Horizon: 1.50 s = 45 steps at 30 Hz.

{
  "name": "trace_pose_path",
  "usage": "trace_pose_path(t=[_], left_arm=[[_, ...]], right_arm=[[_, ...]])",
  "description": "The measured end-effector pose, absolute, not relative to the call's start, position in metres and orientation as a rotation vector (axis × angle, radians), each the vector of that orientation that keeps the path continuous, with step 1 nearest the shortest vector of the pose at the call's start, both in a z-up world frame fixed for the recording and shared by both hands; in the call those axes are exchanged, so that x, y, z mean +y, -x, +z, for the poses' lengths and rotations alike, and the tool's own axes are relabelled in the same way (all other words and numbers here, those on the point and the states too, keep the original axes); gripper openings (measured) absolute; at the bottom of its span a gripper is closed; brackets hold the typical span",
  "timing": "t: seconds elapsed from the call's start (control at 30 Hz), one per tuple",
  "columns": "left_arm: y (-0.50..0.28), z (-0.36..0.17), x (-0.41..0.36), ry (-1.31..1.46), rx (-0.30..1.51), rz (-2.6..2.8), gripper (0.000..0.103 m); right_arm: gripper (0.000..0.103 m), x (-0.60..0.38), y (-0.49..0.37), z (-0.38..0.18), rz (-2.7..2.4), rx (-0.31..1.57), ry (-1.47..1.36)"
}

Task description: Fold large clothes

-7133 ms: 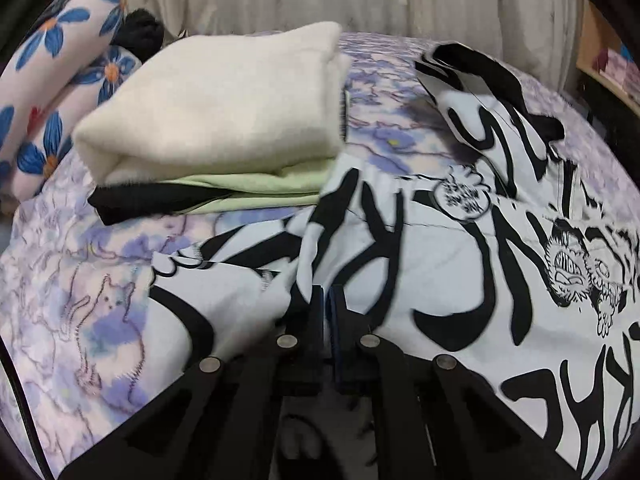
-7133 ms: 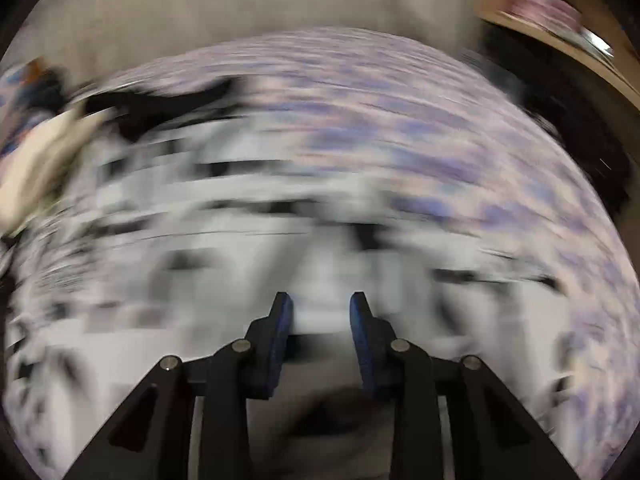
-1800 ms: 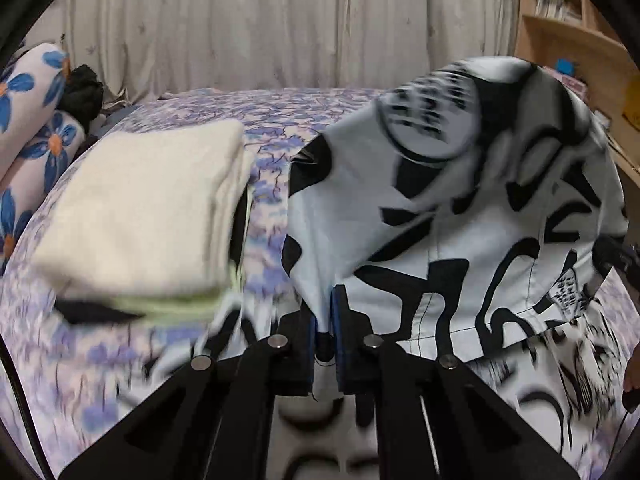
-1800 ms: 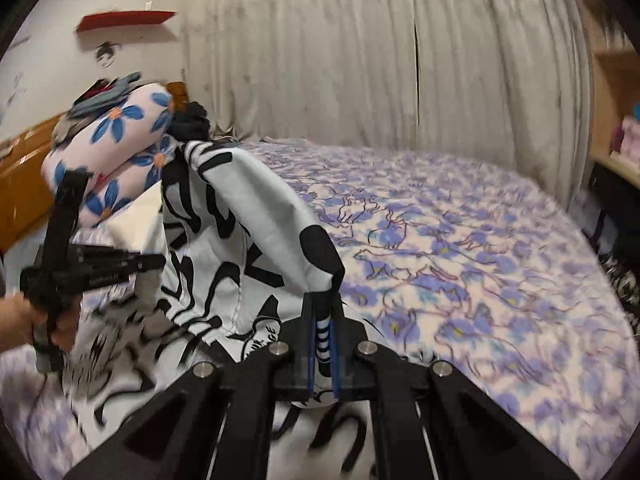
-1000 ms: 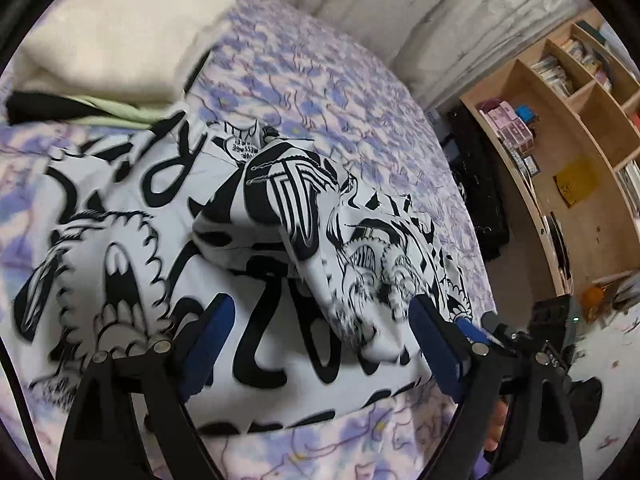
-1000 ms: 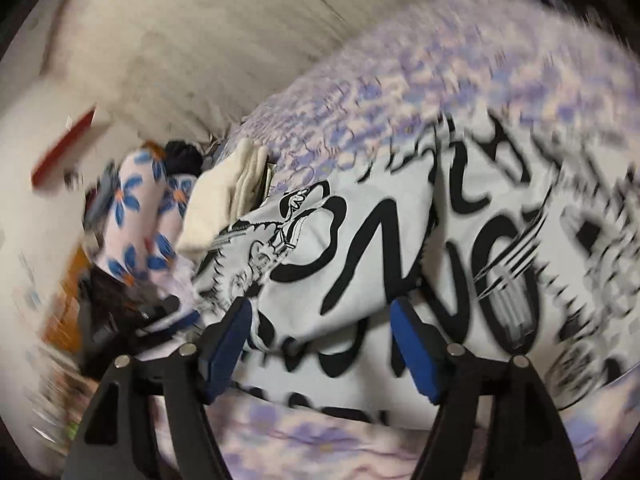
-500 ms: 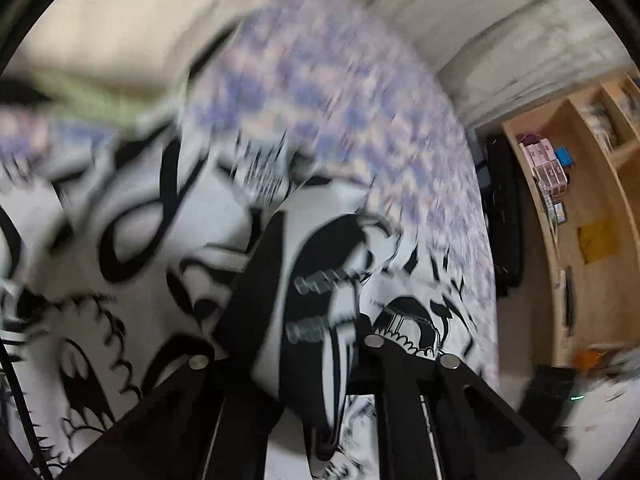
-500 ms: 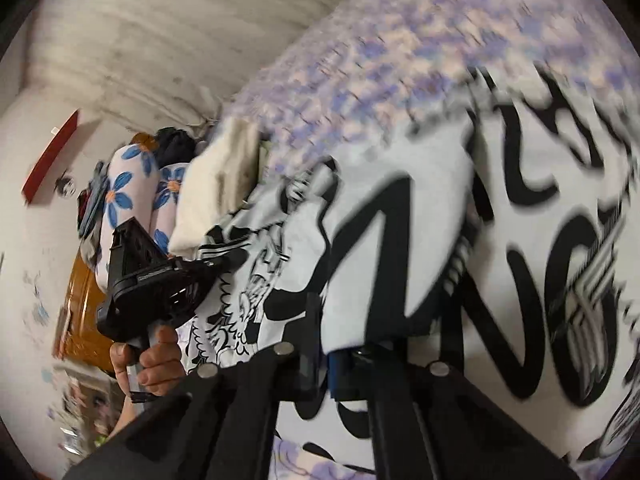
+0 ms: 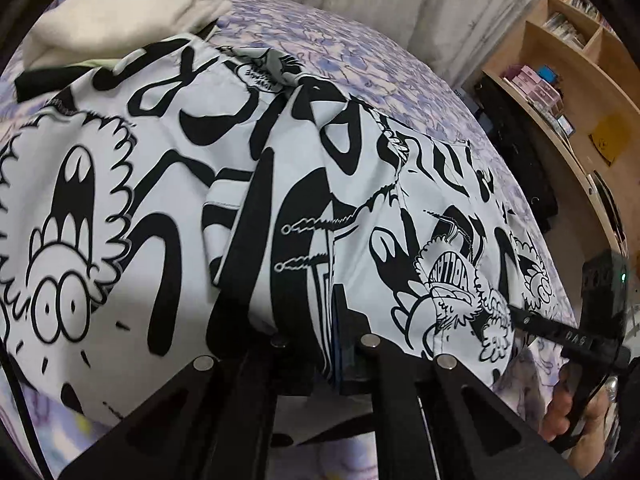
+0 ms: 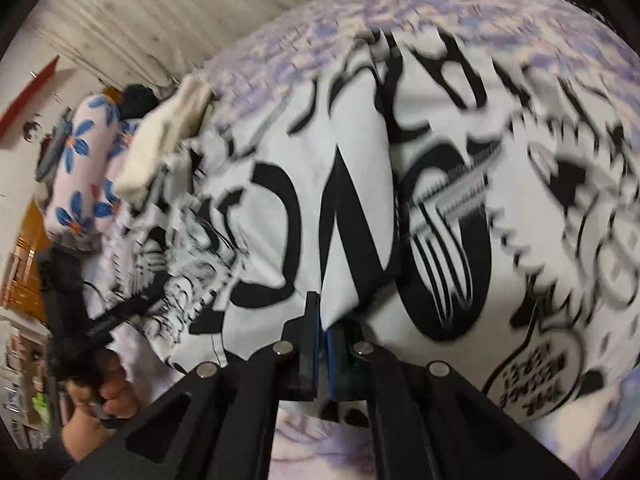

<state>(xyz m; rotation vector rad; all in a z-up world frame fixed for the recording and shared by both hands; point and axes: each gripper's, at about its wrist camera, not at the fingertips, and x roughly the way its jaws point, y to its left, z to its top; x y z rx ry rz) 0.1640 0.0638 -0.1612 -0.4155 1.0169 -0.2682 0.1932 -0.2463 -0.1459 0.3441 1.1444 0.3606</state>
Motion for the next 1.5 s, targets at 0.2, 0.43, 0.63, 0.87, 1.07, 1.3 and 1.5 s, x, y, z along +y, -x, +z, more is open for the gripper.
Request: trace_pose_path(t=[0.2,0.43,0.63,0.87,1.07,1.3,1.5], left_arm=[[-0.159,-0.138,0.064,0.280,1.037,-0.207,0.023],[-0.133,-0.079,0.059,0.058,0.795,0.027,0.076],[-0.152,-0.063,0.035,0.111,0.761,-0.088,0.014],[-0.210,-0.097,0.007,0.166,0.881,-0.115,0.009],[-0.228,-0.148,0.019,0.071,1.001,0.045,0.009],[-0.215,-0.157,0.042,0.115,0.986,0.057,0.009],[-0.213,-0.154,0.037,0.079,1.000,0.085,0.009]], right_arm=[[0.012,-0.231,-0.186,-0.115,0.257,1.078,-0.223],[0.040,-0.229,-0.169,-0.079,0.140,0.910,-0.146],[0.040,-0.191,-0.186,-0.072,0.241,0.878,-0.121],[0.040,-0.138,-0.224,-0.092,0.356,0.917,-0.053],[0.035,-0.151,-0.236,-0.119,0.154,0.909,0.130],[0.035,-0.236,-0.233,-0.144,-0.004,0.995,-0.011],[0.035,-0.225,-0.223,-0.142,-0.020,0.981,0.036]])
